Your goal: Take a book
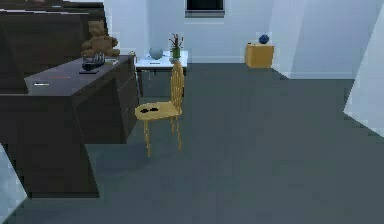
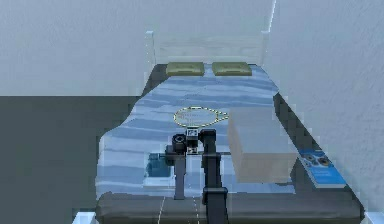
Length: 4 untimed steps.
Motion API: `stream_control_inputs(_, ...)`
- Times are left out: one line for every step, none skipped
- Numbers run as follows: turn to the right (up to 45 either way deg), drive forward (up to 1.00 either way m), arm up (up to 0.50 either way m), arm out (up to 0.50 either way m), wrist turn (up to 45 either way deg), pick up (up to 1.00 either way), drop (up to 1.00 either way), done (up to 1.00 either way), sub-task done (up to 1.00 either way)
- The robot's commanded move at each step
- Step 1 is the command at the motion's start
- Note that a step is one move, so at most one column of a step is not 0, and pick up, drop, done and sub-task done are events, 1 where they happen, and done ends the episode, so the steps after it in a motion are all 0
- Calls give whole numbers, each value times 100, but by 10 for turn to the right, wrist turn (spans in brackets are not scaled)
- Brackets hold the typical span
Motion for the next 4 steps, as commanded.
stream_control_inputs(0,0,0,0,450,0,0,0,0)
stream_control_inputs(0,0,0,0,450,0,0,0,0)
stream_control_inputs(0,0,0,0,450,0,0,0,0)
stream_control_inputs(0,0,0,0,360,0,0,0,0)
